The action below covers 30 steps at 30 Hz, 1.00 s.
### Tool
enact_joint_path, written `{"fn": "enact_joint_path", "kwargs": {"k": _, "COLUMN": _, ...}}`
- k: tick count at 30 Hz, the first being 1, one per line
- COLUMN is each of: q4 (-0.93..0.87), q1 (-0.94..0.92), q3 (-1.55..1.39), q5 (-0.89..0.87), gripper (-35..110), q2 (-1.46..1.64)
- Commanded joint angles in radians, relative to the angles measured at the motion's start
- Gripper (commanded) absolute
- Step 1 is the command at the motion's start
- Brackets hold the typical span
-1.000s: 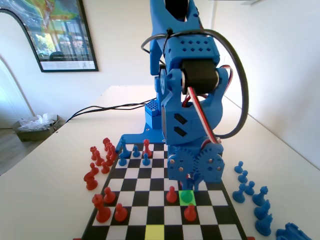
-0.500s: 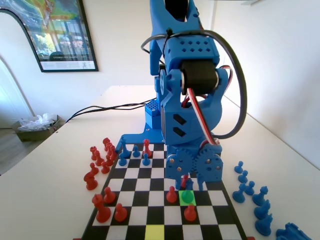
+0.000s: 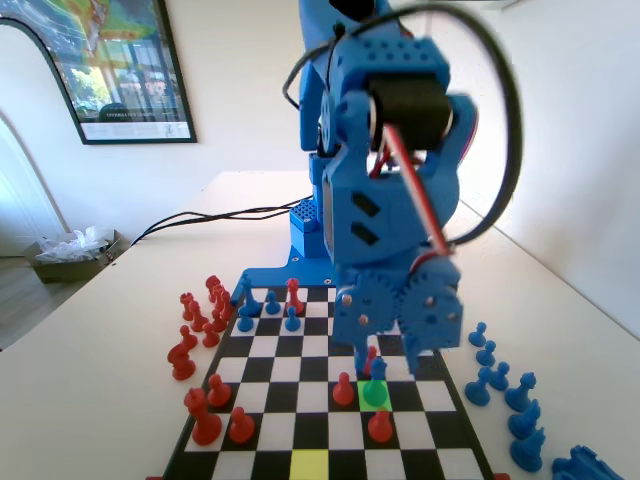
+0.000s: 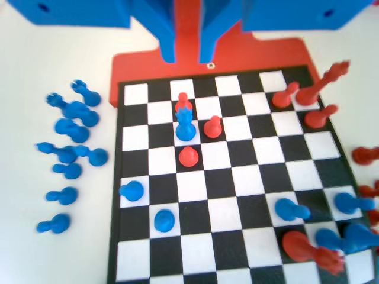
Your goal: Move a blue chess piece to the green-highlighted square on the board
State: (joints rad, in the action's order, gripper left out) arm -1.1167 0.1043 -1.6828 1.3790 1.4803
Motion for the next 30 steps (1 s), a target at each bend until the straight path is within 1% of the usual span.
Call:
{"fn": "enact_joint_path", "kwargs": {"k": 1, "q4": -0.101, "q1": 0.002, "q3": 0.066, "q5": 0.038, "gripper": 1, "q2": 0.184}}
{"fn": "enact_joint_path", "kwargs": {"k": 14, "q4": -0.428, "q1": -0.035, "q3": 0.049, "q5": 0.133, "gripper": 1, "q2": 0.650}}
{"fn": "enact_joint_path", "kwargs": {"k": 23, "q4": -0.673, "q1": -0.052, "q3": -0.018, "q5": 0.253, "gripper": 1, "q2": 1.046}}
{"fn": "enact_joint_path", "kwargs": {"k": 27, "q4": -0.689, "q1": -0.055, "q3": -0.130, "q5": 0.296, "gripper": 1, "q2": 1.203}}
{"fn": "enact_joint_path", "kwargs": {"k": 30, "q4": -0.658, "q1": -0.063, "q3": -0.216, "q5": 0.310, "gripper": 1, "q2": 1.278}}
